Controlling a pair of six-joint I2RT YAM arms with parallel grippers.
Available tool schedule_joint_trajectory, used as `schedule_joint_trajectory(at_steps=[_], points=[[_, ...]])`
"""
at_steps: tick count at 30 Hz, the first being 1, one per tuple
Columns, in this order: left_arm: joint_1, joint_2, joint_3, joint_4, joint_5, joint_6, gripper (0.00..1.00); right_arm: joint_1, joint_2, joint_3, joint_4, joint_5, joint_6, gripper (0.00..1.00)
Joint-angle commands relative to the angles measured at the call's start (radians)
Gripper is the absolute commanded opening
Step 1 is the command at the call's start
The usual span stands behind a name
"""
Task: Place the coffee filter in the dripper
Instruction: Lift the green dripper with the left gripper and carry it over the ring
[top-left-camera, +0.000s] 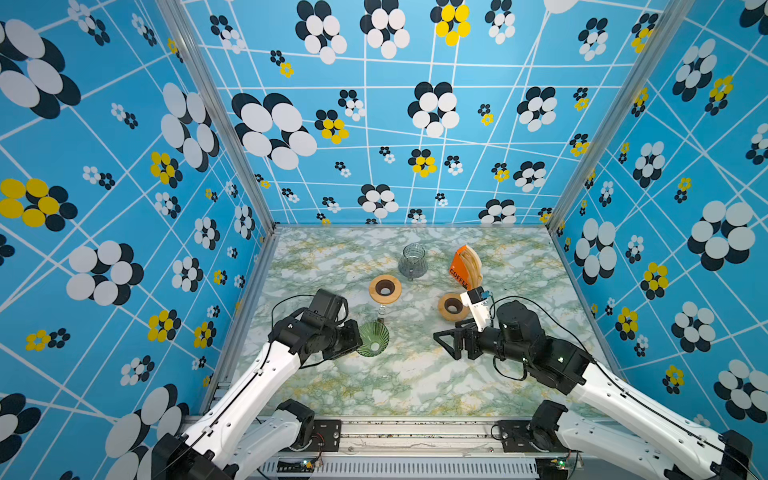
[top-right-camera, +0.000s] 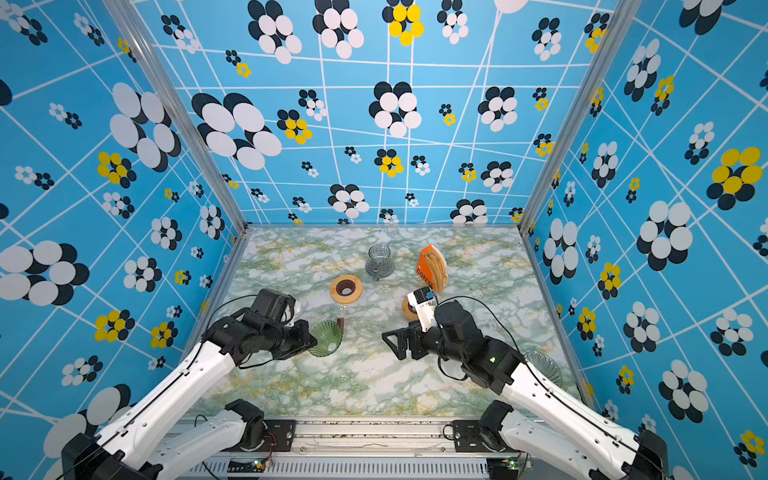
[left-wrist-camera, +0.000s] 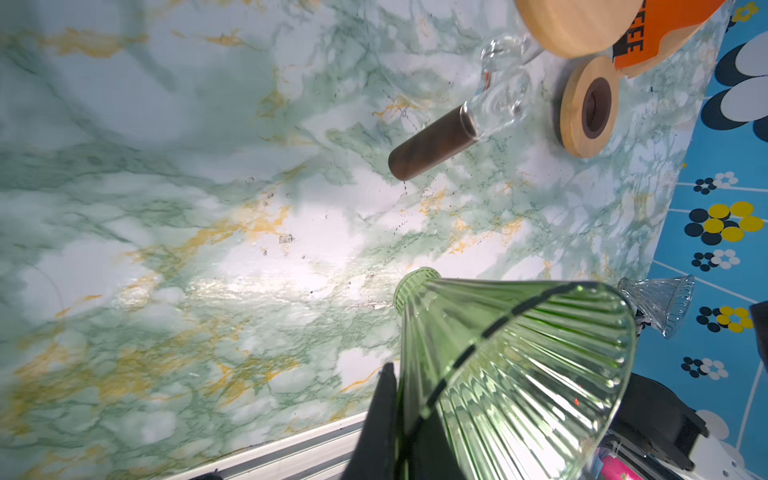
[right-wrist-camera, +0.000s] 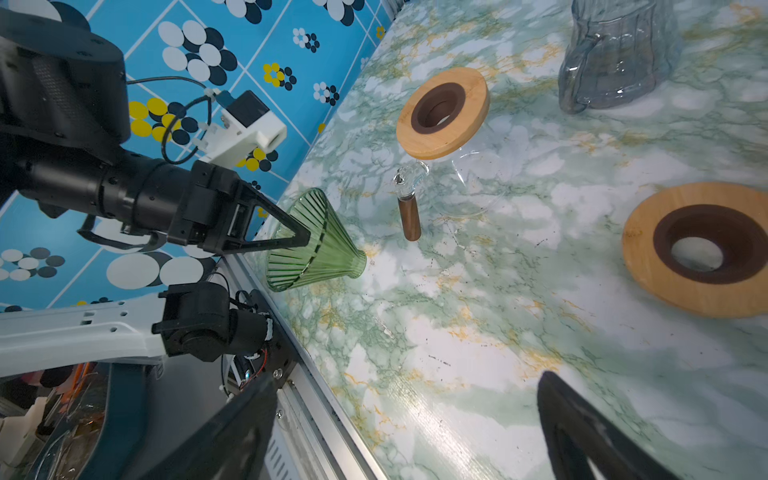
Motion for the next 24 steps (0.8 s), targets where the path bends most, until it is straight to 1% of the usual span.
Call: schedule_joint_trajectory(at_steps=[1, 6, 11, 17, 24], points=[[0.052, 0.064, 0.108, -0.041, 0.052, 0.092, 0.05, 0.007, 0.004, 0.029, 0.022, 0.060, 0.015, 0.99], [0.100, 0.170, 0.235, -0.031, 0.100, 0.164, 0.05, 0.006, 0.006, 0.040, 0.014, 0.117, 0.016, 0.99], [0.111, 0.283, 0.337, 0.008, 0.124, 0.239, 0.05, 0.007, 0.027, 0.065, 0.005, 0.141, 0.019, 0.99], [0.141, 0.394, 0.426, 0.056, 0.183, 0.264, 0.05, 0.007, 0.062, 0.093, -0.007, 0.149, 0.028, 0.99], [0.147, 0.526, 0.579, -0.042, 0.169, 0.302, 0.05, 0.006, 0.064, 0.100, 0.002, 0.160, 0.035, 0.99]])
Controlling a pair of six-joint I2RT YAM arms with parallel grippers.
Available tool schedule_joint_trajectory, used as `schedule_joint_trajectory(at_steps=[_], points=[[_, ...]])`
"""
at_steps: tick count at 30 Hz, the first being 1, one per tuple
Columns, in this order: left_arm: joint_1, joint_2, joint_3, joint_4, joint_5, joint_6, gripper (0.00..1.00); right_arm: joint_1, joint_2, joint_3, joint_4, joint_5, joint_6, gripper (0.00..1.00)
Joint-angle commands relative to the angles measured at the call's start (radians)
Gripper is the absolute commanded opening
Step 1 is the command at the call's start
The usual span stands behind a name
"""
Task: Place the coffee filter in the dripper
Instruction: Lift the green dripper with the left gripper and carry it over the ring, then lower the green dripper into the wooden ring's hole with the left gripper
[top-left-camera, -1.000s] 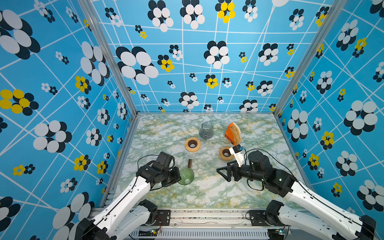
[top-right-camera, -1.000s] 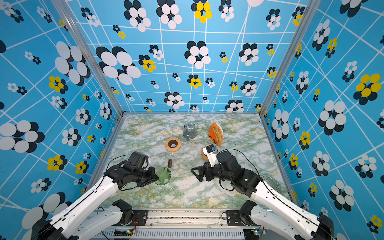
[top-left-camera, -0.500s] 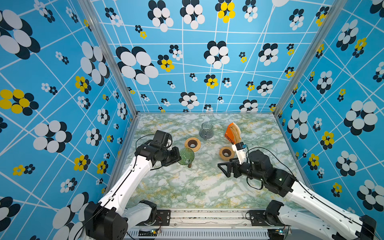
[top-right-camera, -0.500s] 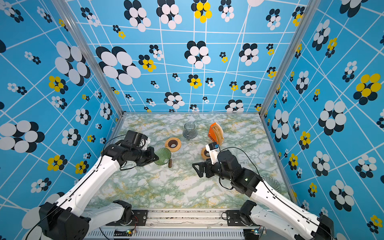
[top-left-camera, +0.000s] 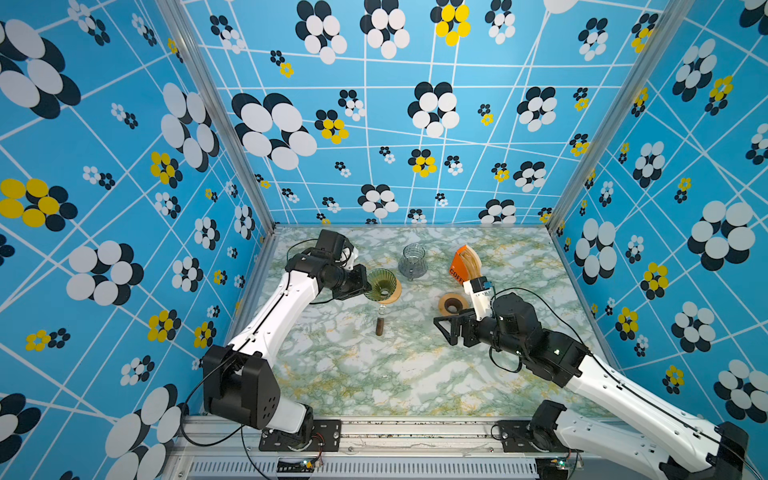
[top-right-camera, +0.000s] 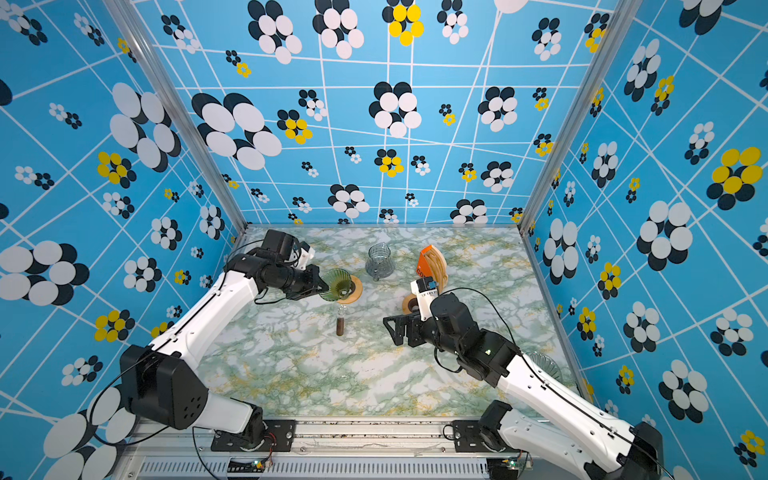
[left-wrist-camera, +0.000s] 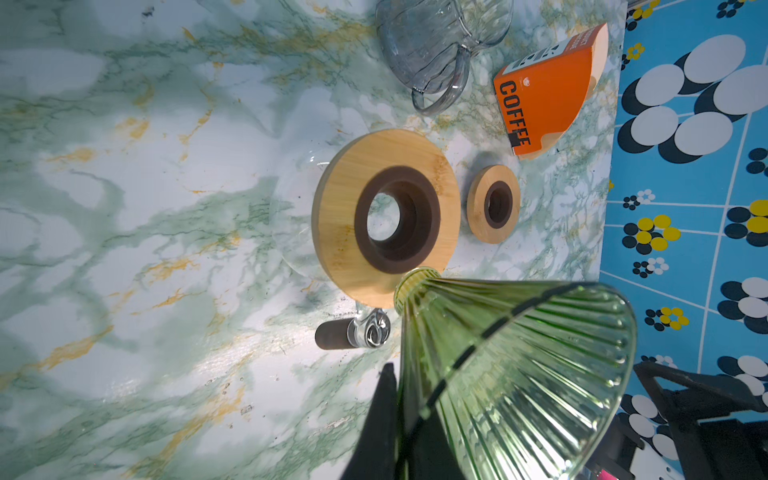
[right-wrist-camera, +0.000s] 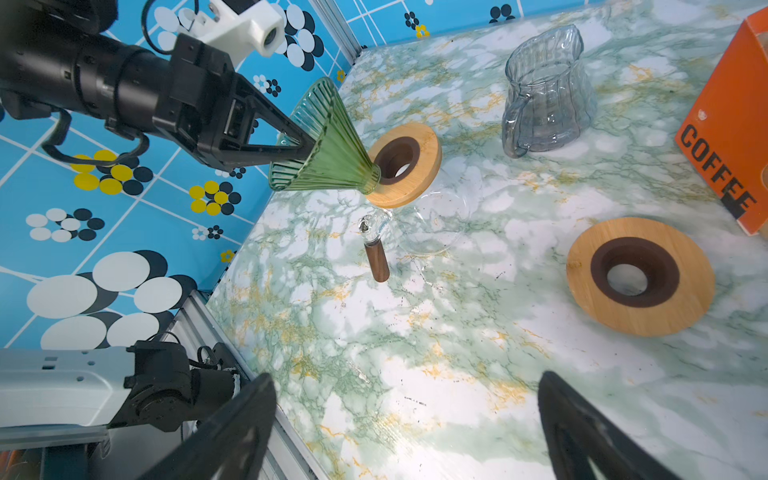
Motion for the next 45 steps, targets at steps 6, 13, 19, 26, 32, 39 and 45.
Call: schedule_joint_trajectory(at_steps=[6, 13, 19, 26, 32, 39, 45], points=[[0.006, 0.138, 0.240, -0.195, -0.034, 0.085, 0.05, 0.007, 0.006, 0.026, 0.004, 0.017, 0.009, 0.99], [-0.012, 0.208, 0.350, -0.269, -0.075, 0.113, 0.05, 0.007, 0.002, 0.020, 0.002, 0.018, 0.007, 0.99], [-0.031, 0.250, 0.396, -0.292, -0.096, 0.130, 0.05, 0.007, 0.001, 0.020, -0.001, 0.019, 0.009, 0.99], [-0.044, 0.290, 0.435, -0.308, -0.111, 0.138, 0.05, 0.007, 0.000, 0.013, -0.003, 0.020, 0.013, 0.99], [-0.058, 0.325, 0.469, -0.334, -0.133, 0.145, 0.05, 0.007, -0.003, 0.011, 0.001, 0.018, 0.016, 0.99], [-0.062, 0.338, 0.474, -0.338, -0.135, 0.146, 0.05, 0.007, 0.001, 0.013, -0.002, 0.018, 0.013, 0.99], [-0.067, 0.338, 0.470, -0.341, -0.140, 0.144, 0.05, 0.007, 0.005, 0.012, 0.003, 0.017, 0.013, 0.99]])
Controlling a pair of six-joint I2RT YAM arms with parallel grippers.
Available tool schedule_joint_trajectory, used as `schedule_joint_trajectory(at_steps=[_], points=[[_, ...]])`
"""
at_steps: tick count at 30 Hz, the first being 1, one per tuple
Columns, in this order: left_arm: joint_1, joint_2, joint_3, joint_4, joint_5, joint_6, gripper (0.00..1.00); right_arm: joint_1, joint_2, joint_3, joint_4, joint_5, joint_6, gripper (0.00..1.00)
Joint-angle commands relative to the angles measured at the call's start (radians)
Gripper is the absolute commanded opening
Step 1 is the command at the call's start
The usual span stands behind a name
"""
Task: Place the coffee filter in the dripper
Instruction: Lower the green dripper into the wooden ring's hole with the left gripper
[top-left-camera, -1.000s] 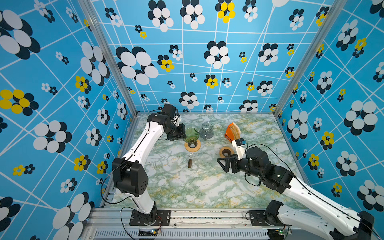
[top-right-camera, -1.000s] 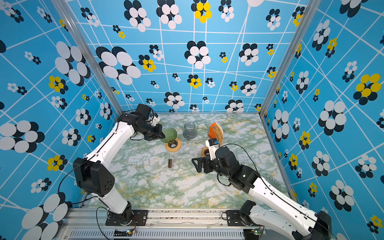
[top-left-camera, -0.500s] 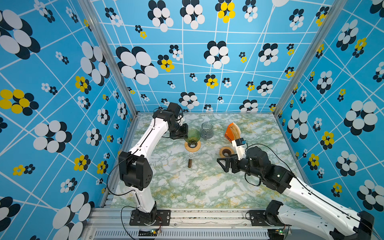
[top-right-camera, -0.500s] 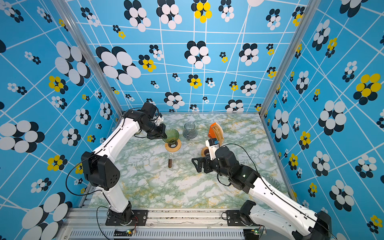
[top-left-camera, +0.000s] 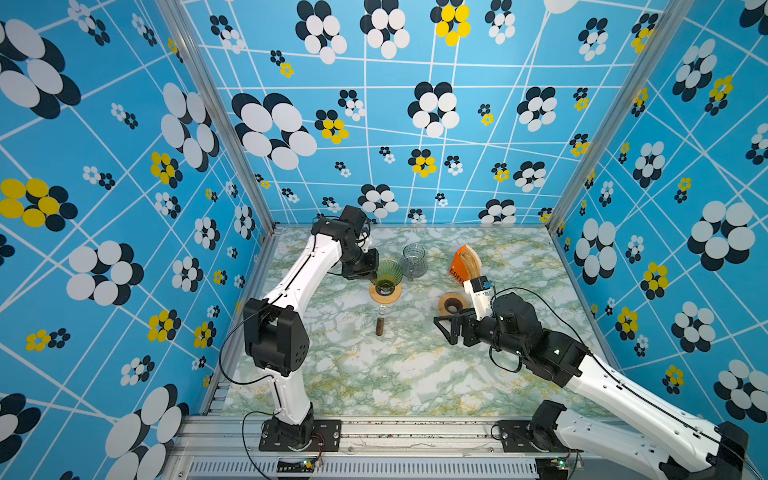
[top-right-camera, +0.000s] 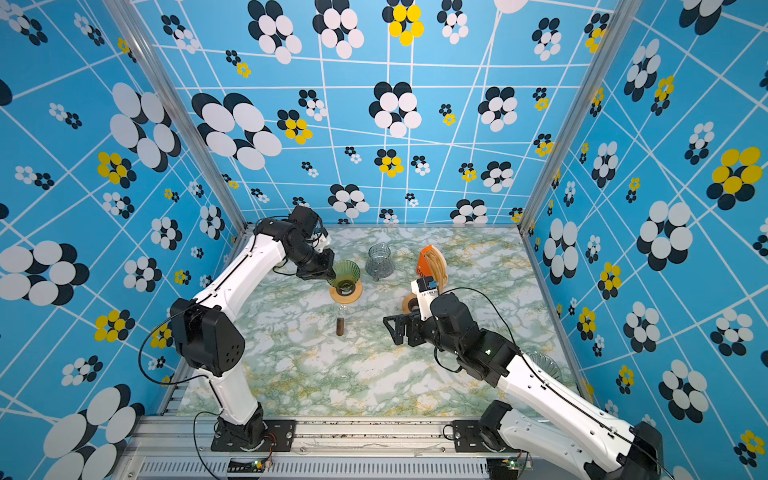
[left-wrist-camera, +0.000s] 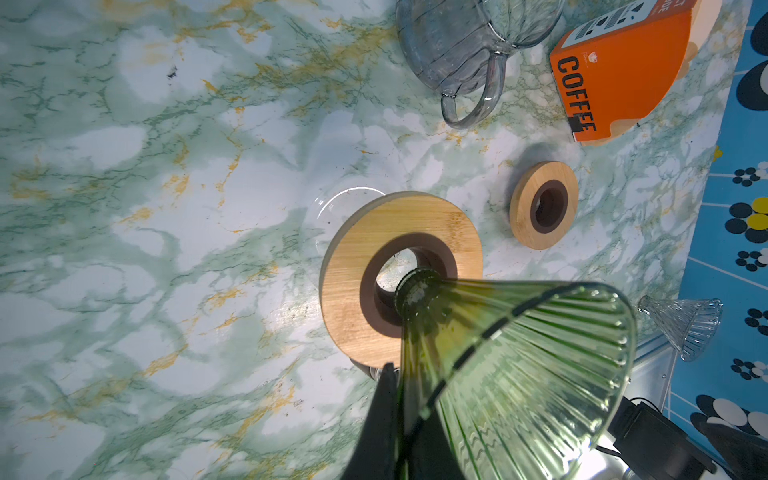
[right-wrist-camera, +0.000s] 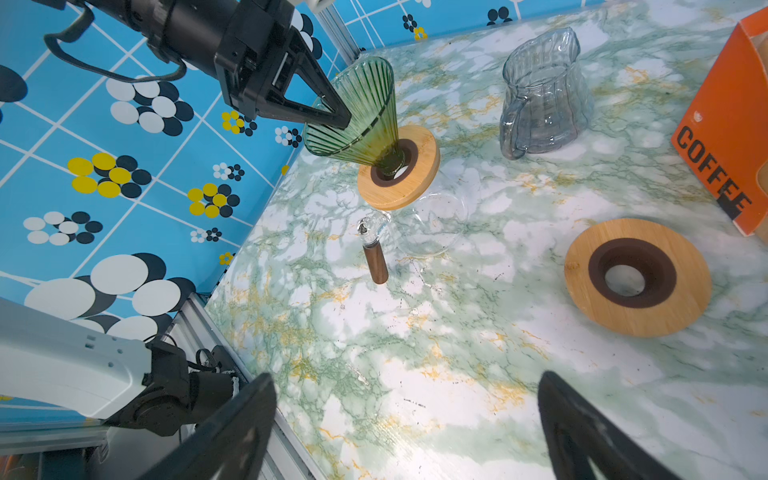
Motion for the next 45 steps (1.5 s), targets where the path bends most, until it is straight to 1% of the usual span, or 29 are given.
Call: schedule_joint_trajectory(at_steps=[1, 14, 45], points=[[-0.008, 0.011, 0.027, -0.018, -0.009, 0.017, 0.05, 0.007, 0.004, 0.010, 0.004, 0.013, 0.011, 0.99], [-0.015, 0.031, 0.015, -0.008, -0.013, 0.015, 0.05, 0.007, 0.003, 0.010, 0.000, 0.013, 0.012, 0.99], [-0.008, 0.018, -0.069, 0.051, -0.013, 0.004, 0.06, 0.006, 0.018, 0.010, 0.000, 0.008, 0.012, 0.99]])
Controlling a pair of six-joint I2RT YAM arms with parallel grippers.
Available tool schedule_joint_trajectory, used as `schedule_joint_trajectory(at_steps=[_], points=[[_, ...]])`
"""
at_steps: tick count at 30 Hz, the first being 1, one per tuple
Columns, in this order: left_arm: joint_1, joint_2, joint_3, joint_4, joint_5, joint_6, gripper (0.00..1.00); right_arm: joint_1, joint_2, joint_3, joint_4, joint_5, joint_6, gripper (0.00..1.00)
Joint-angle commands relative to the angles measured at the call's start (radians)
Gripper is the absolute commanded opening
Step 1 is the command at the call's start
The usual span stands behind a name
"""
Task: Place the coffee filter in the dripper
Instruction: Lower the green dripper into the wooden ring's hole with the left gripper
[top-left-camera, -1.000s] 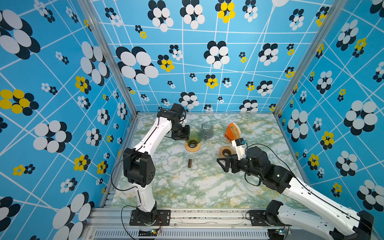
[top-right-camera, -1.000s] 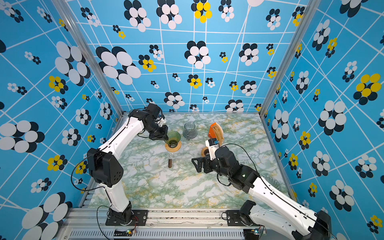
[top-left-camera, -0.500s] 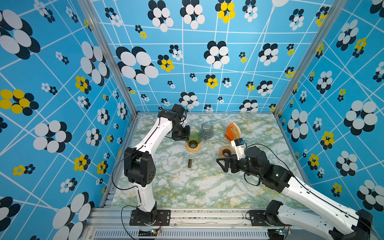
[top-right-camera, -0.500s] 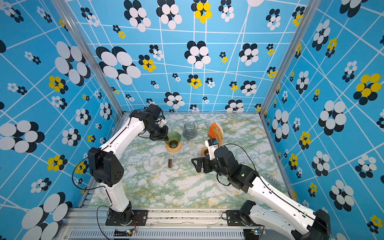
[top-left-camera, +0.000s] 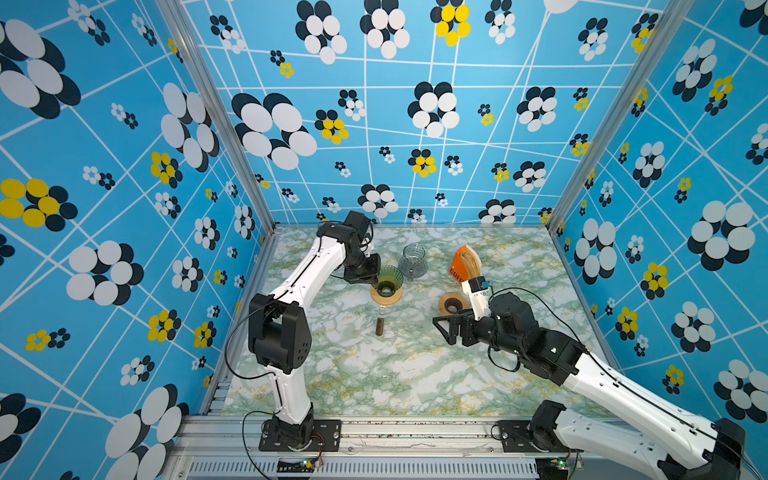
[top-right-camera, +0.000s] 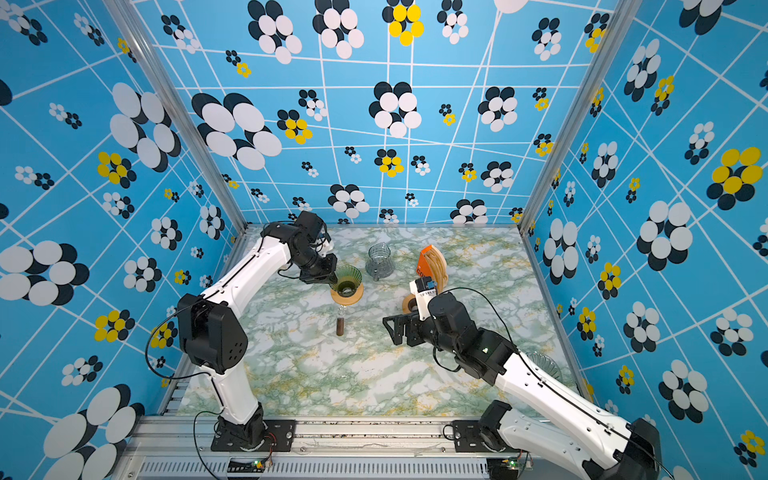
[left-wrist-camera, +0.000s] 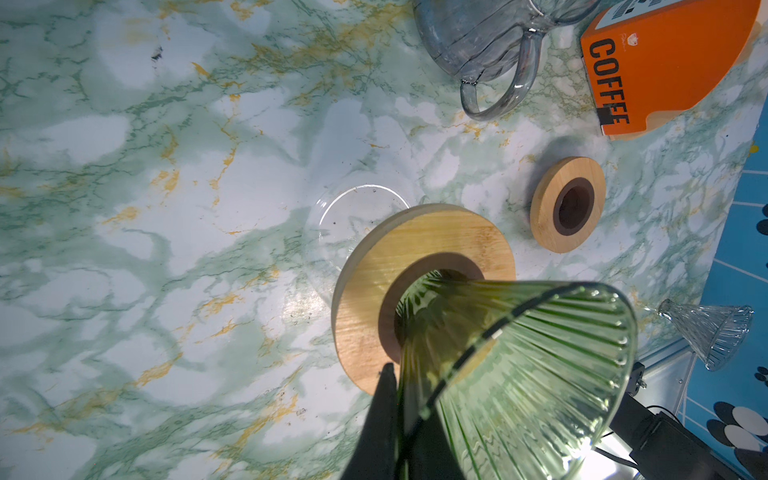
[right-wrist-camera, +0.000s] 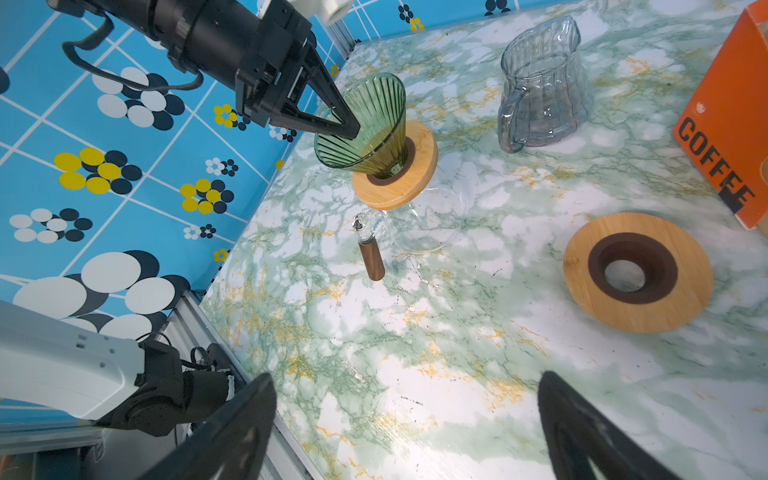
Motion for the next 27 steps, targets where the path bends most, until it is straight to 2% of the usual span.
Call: schedule_joint_trajectory(at_steps=[1, 27], points=[[0.002, -0.006, -0.021, 0.013, 0.002, 0.005, 0.06, 0.007, 0.001, 0.009, 0.002, 0.008, 0.013, 0.99], [0.021, -0.031, -0.038, 0.010, -0.001, 0.008, 0.07, 0.006, 0.008, 0.000, 0.020, 0.001, 0.021, 0.99]])
